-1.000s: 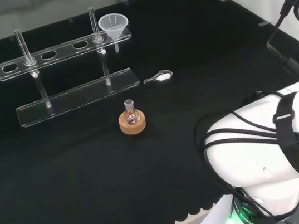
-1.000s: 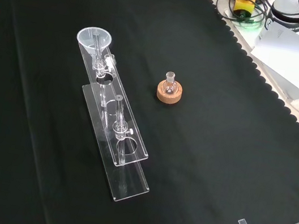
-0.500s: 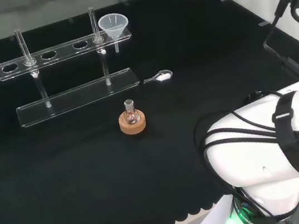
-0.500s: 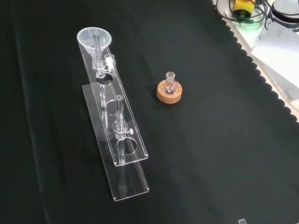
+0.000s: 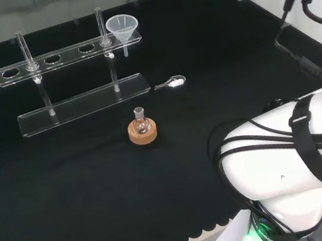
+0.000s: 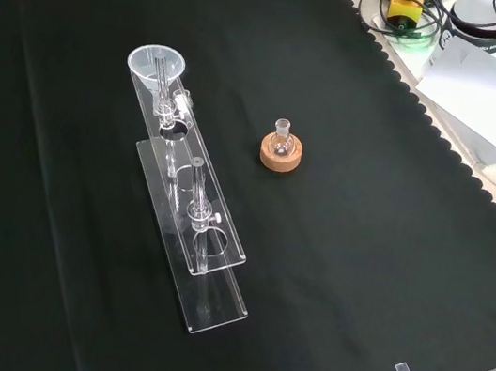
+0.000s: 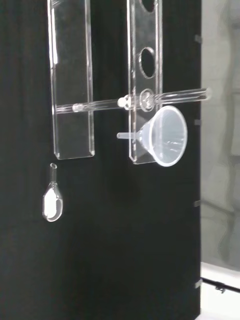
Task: Pick up the funnel from the transparent funnel stand.
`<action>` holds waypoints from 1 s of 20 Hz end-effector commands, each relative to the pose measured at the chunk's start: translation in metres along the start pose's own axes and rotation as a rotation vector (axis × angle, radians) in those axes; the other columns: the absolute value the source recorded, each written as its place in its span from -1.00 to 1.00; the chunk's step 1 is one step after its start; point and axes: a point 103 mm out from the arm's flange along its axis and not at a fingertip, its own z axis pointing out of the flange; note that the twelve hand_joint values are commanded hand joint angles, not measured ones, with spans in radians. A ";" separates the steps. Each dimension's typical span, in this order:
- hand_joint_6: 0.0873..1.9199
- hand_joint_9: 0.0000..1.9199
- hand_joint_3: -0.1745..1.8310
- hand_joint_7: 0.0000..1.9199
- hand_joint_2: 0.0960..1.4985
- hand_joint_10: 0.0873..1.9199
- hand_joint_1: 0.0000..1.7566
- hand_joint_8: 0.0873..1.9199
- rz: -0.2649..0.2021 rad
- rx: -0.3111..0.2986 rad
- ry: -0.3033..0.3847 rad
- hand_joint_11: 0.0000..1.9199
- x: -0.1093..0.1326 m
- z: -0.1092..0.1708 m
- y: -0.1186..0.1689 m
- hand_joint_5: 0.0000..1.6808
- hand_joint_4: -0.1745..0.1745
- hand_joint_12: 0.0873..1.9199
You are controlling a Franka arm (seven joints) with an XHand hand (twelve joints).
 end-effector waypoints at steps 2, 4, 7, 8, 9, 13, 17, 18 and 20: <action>-1.00 -0.78 -0.45 -0.94 0.60 -0.41 -1.00 -0.52 0.032 0.049 -0.010 -0.98 -0.016 0.026 0.054 -0.71 0.16 0.40; -1.00 -0.78 -0.46 -0.94 0.60 -0.41 -0.99 -0.52 0.020 0.067 -0.011 -0.98 -0.020 0.033 0.074 -0.71 0.16 0.40; -1.00 -0.77 -0.47 -0.93 0.59 -0.41 -0.98 -0.52 0.011 0.090 -0.009 -0.97 -0.025 0.046 0.100 -0.71 0.15 0.41; -1.00 -0.77 -0.48 -0.92 0.59 -0.41 -0.97 -0.52 -0.002 0.104 -0.015 -0.97 -0.023 0.051 0.108 -0.71 0.15 0.41; -1.00 -0.77 -0.48 -0.92 0.58 -0.41 -0.96 -0.52 -0.012 0.114 -0.019 -0.97 -0.022 0.055 0.118 -0.71 0.15 0.41; -1.00 -0.77 -0.50 -0.91 0.55 -0.41 -0.92 -0.52 -0.040 0.143 -0.027 -0.97 -0.021 0.070 0.149 -0.71 0.13 0.42; -1.00 -0.77 -0.51 -0.91 0.53 -0.41 -0.90 -0.52 -0.057 0.167 -0.029 -0.98 -0.019 0.082 0.164 -0.72 0.12 0.43; -1.00 -0.77 -0.52 -0.91 0.52 -0.41 -0.88 -0.52 -0.059 0.171 -0.030 -0.98 -0.018 0.085 0.166 -0.73 0.11 0.43; -1.00 -0.76 -0.53 -0.90 0.50 -0.41 -0.85 -0.52 -0.070 0.188 -0.029 -0.98 -0.014 0.089 0.169 -0.73 0.11 0.43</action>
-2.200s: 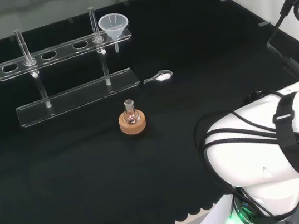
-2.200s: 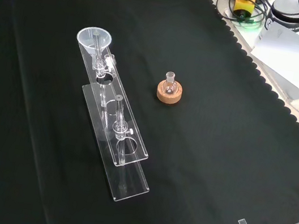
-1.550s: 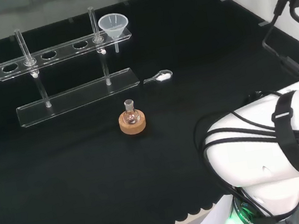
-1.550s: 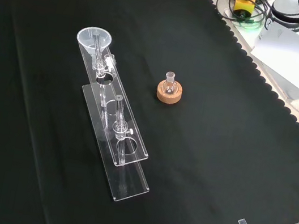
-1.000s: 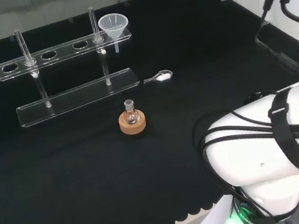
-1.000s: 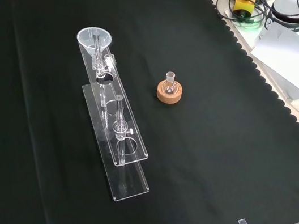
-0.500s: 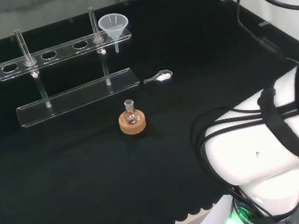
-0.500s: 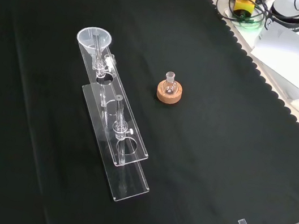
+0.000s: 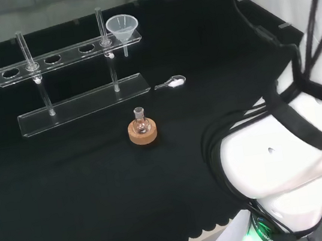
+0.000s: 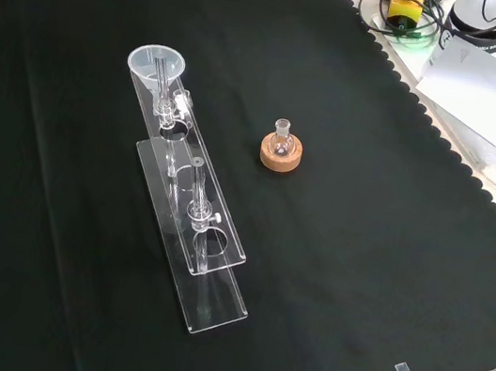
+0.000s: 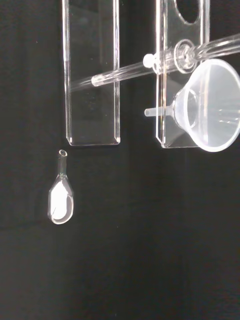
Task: Pick up the funnel from the transparent funnel stand.
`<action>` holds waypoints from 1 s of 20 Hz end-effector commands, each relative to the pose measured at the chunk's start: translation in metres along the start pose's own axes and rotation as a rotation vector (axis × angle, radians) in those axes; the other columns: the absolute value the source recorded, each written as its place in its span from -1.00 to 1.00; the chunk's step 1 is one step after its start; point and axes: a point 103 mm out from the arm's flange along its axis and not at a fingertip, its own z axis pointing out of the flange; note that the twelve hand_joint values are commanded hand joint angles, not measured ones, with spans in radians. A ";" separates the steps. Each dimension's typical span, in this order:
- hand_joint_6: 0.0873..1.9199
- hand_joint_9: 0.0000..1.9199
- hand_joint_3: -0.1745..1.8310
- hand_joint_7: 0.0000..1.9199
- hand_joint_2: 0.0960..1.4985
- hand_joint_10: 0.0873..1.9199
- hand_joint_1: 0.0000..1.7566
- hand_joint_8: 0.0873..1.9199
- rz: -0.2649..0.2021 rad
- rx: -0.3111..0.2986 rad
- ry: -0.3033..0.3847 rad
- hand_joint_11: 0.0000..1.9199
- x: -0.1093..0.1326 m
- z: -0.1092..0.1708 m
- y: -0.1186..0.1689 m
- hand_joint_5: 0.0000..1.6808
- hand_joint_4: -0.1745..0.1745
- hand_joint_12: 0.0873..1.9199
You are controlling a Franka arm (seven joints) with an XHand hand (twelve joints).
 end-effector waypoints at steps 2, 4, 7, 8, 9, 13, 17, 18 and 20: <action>-1.00 -0.76 -0.54 -0.90 0.45 -0.40 -0.81 -0.51 -0.047 0.027 -0.024 -0.99 0.004 0.012 0.040 -0.73 0.10 0.44; -1.00 -0.74 -0.56 -0.88 0.38 -0.39 -0.70 -0.50 -0.061 0.040 -0.019 -0.99 0.010 0.016 0.042 -0.74 0.09 0.45; -1.00 -0.71 -0.60 -0.86 0.25 -0.37 -0.51 -0.48 -0.067 0.074 -0.033 -0.97 0.019 0.021 0.051 -0.75 0.05 0.46; -1.00 -0.71 -0.61 -0.86 0.21 -0.37 -0.45 -0.48 -0.067 0.082 -0.037 -0.96 0.021 0.023 0.053 -0.75 0.05 0.47; -1.00 -0.70 -0.61 -0.86 0.17 -0.36 -0.41 -0.47 -0.072 0.094 -0.042 -0.94 0.026 0.025 0.056 -0.75 0.04 0.48; -1.00 -0.71 -0.56 -0.92 0.03 -0.32 -0.34 -0.39 -0.083 0.151 -0.064 -0.87 0.038 0.031 0.068 -0.77 0.00 0.48; -1.00 -0.70 -0.45 -0.97 -0.10 -0.28 -0.30 -0.35 -0.088 0.173 -0.075 -0.78 0.049 0.033 0.079 -0.80 -0.12 0.49; -1.00 -0.70 -0.44 -0.97 -0.12 -0.28 -0.29 -0.35 -0.093 0.178 -0.078 -0.75 0.051 0.033 0.081 -0.80 -0.14 0.49; -1.00 -0.69 -0.41 -0.98 -0.16 -0.27 -0.27 -0.34 -0.101 0.186 -0.086 -0.72 0.056 0.035 0.085 -0.81 -0.17 0.48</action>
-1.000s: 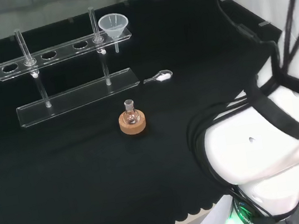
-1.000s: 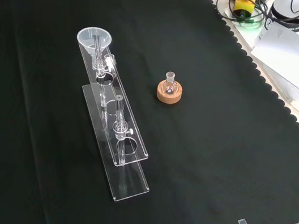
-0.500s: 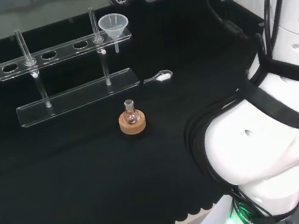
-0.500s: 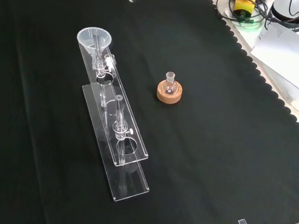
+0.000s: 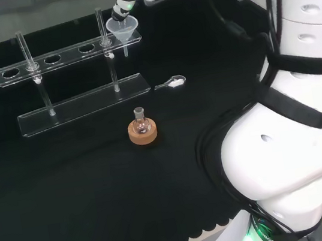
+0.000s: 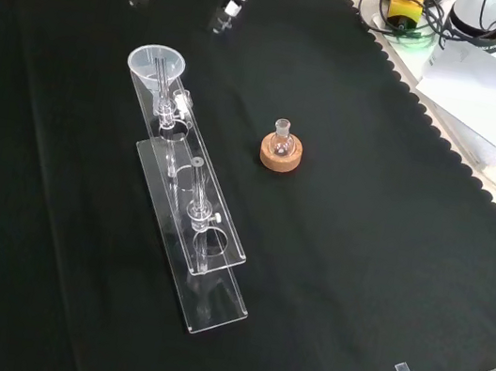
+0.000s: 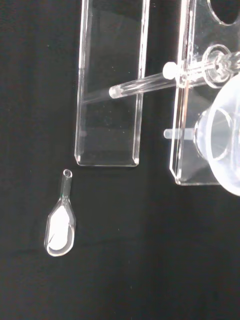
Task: Pick up the funnel from the transparent funnel stand.
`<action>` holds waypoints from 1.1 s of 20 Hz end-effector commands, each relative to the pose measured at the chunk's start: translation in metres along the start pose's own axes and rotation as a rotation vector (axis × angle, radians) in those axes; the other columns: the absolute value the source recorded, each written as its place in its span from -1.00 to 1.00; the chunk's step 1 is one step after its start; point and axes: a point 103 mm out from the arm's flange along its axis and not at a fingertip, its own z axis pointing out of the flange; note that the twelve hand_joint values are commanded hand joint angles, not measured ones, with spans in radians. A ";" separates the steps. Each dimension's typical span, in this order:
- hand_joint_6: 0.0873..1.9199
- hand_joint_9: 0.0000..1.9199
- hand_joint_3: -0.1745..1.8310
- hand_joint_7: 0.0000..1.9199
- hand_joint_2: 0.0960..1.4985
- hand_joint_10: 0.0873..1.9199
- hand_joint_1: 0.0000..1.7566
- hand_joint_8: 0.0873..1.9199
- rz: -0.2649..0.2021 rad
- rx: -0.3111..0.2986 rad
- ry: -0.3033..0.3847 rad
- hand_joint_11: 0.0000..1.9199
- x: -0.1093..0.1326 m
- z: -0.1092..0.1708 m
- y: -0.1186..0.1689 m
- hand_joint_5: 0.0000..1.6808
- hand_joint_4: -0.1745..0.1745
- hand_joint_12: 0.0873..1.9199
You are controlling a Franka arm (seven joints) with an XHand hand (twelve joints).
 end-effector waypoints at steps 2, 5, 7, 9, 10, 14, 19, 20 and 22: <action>-1.00 -0.69 -0.39 -0.98 -0.18 -0.27 -0.25 -0.34 -0.009 0.063 -0.042 -0.71 0.021 0.007 0.019 -0.81 -0.20 0.48; -1.00 -0.68 -0.36 -0.98 -0.21 -0.26 -0.20 -0.34 -0.013 0.070 -0.055 -0.67 0.021 0.012 0.025 -0.82 -0.22 0.48; -1.00 -0.68 -0.35 -0.98 -0.22 -0.26 -0.18 -0.34 -0.023 0.078 -0.056 -0.65 0.021 0.017 0.029 -0.82 -0.23 0.47; -1.00 -0.71 -0.33 -0.98 -0.24 -0.25 -0.18 -0.34 -0.033 0.084 -0.057 -0.65 0.022 0.021 0.034 -0.82 -0.24 0.47; -1.00 -0.73 -0.31 -0.98 -0.25 -0.24 -0.18 -0.34 -0.038 0.084 -0.053 -0.64 0.023 0.024 0.036 -0.83 -0.25 0.47; -1.00 -0.78 -0.27 -1.00 -0.28 -0.20 -0.18 -0.40 -0.054 0.090 -0.042 -0.64 0.025 0.028 0.045 -0.90 -0.27 0.46; -1.00 -0.85 -0.26 -1.00 -0.29 -0.18 -0.19 -0.58 -0.058 0.101 -0.047 -0.66 0.025 0.034 0.054 -0.96 -0.26 0.46; -1.00 -0.85 -0.26 -1.00 -0.29 -0.17 -0.19 -0.59 -0.060 0.100 -0.046 -0.66 0.024 0.036 0.055 -0.97 -0.26 0.47; -1.00 -0.84 -0.25 -1.00 -0.29 -0.16 -0.20 -0.56 -0.070 0.104 -0.034 -0.67 0.023 0.040 0.058 -0.96 -0.26 0.47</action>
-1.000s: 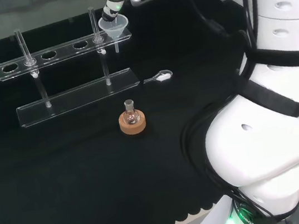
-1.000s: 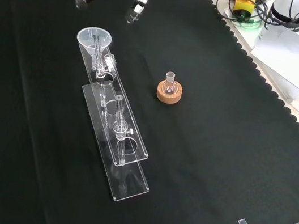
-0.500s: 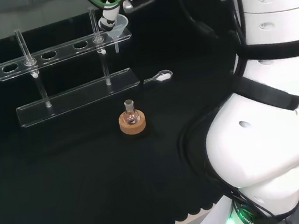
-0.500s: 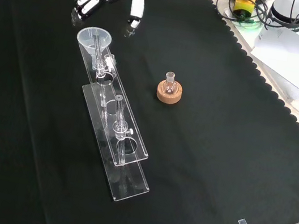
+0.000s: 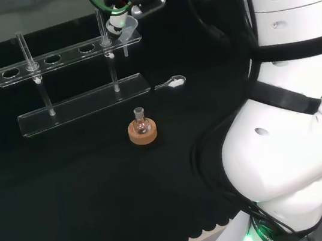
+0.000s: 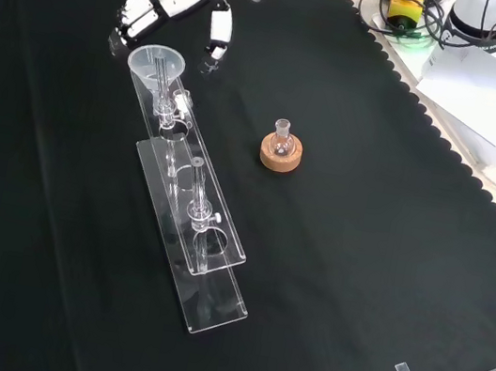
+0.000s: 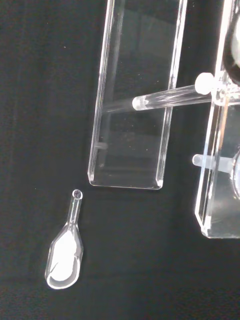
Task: Pick up the funnel from the transparent funnel stand.
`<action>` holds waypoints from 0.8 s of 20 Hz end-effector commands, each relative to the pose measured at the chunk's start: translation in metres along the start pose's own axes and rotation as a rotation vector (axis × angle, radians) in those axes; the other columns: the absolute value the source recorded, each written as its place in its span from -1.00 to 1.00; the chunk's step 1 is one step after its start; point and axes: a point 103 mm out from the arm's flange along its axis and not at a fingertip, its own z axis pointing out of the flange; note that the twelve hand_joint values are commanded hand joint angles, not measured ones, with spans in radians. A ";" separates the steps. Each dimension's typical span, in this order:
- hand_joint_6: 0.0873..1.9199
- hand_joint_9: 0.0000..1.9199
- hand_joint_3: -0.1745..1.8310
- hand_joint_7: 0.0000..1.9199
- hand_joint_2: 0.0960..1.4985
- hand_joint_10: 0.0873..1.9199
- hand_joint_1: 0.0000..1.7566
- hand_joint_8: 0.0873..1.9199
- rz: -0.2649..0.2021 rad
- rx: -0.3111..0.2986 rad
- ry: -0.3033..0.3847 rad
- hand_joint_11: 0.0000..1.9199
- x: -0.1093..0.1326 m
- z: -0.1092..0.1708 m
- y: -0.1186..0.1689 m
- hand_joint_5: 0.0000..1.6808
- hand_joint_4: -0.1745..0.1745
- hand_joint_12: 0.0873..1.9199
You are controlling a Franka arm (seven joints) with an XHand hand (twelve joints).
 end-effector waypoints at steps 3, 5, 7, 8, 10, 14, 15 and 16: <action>-1.00 -0.82 -0.25 -1.00 -0.29 -0.16 -0.20 -0.52 -0.023 0.013 0.014 -0.66 -0.003 0.012 0.012 -0.94 -0.28 0.47; -1.00 -0.82 -0.25 -1.00 -0.29 -0.16 -0.20 -0.51 -0.023 0.015 0.005 -0.66 -0.003 0.014 0.014 -0.94 -0.29 0.47; -1.00 -0.81 -0.25 -1.00 -0.29 -0.16 -0.19 -0.50 -0.005 0.015 0.002 -0.66 -0.007 0.014 0.016 -0.93 -0.30 0.47; -1.00 -0.81 -0.25 -1.00 -0.29 -0.16 -0.19 -0.49 0.001 0.014 -0.005 -0.66 -0.008 0.014 0.017 -0.92 -0.30 0.47; -1.00 -0.80 -0.25 -1.00 -0.29 -0.16 -0.18 -0.47 0.009 0.012 -0.011 -0.65 -0.008 0.014 0.018 -0.91 -0.30 0.47; -1.00 -0.77 -0.25 -1.00 -0.29 -0.17 -0.17 -0.45 0.018 0.018 -0.010 -0.65 -0.009 0.016 0.020 -0.90 -0.31 0.46; -1.00 -0.76 -0.25 -1.00 -0.29 -0.17 -0.16 -0.44 0.020 0.020 -0.009 -0.65 -0.008 0.016 0.021 -0.90 -0.31 0.46; -1.00 -0.75 -0.25 -1.00 -0.29 -0.18 -0.16 -0.43 0.019 0.022 -0.011 -0.64 -0.007 0.016 0.021 -0.89 -0.32 0.46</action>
